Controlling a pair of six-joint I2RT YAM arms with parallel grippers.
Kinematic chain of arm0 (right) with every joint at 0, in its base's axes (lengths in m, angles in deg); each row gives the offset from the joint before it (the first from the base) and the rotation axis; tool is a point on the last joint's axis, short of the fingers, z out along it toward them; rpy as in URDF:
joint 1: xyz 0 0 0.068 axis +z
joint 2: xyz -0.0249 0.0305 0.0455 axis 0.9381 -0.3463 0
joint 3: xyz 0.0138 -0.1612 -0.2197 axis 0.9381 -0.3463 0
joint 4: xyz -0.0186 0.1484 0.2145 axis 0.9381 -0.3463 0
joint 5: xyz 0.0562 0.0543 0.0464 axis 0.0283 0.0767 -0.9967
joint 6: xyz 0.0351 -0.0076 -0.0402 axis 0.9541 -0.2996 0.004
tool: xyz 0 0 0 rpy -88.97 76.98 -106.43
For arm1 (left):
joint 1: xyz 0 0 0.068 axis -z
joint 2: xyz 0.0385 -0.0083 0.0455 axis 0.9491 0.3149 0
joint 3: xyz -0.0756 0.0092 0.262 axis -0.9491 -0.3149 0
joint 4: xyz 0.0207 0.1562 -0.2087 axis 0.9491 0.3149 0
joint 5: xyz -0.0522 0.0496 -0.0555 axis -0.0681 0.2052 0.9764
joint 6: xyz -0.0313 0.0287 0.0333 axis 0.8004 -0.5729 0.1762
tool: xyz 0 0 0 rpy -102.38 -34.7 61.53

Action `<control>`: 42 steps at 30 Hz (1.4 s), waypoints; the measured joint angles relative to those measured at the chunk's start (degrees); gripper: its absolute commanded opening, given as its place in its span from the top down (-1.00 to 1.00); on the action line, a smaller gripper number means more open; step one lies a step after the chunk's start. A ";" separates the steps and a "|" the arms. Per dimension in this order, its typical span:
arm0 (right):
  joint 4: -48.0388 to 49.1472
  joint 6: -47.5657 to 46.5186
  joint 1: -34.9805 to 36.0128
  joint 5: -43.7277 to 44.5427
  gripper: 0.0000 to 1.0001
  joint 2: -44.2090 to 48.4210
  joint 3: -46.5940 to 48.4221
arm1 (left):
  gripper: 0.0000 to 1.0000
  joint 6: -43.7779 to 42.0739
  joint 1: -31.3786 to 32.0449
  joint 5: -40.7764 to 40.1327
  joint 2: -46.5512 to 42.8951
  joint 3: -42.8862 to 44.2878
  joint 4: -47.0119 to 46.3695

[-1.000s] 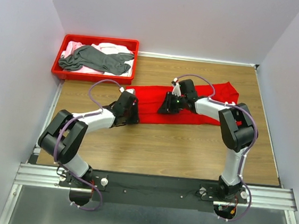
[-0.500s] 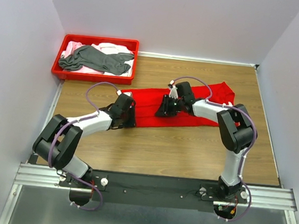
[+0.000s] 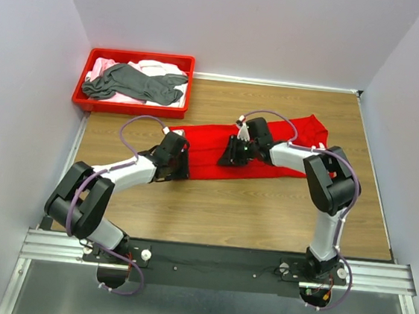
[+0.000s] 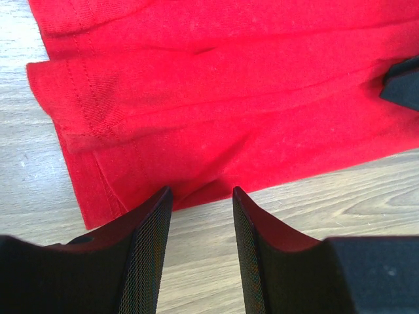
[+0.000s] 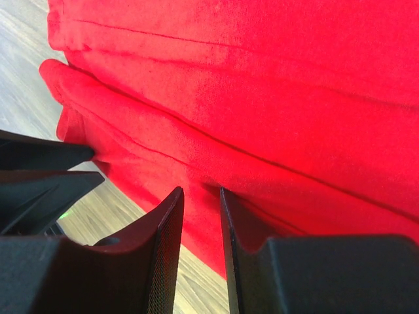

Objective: Fold and stack the t-shirts
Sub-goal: Fold the tshirt

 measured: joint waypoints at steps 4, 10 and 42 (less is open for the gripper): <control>0.70 0.33 0.28 0.46 0.28 0.74 -1.18 | -0.01 0.00 0.00 0.00 -0.15 -0.02 0.33; 0.79 0.26 0.68 3.61 0.27 0.87 -0.59 | -0.01 -0.24 0.00 0.00 -0.57 -0.09 1.01; 1.14 -4.33 9.92 -0.94 0.49 -3.65 13.09 | -0.48 2.16 -2.16 -8.55 -22.58 -0.17 5.79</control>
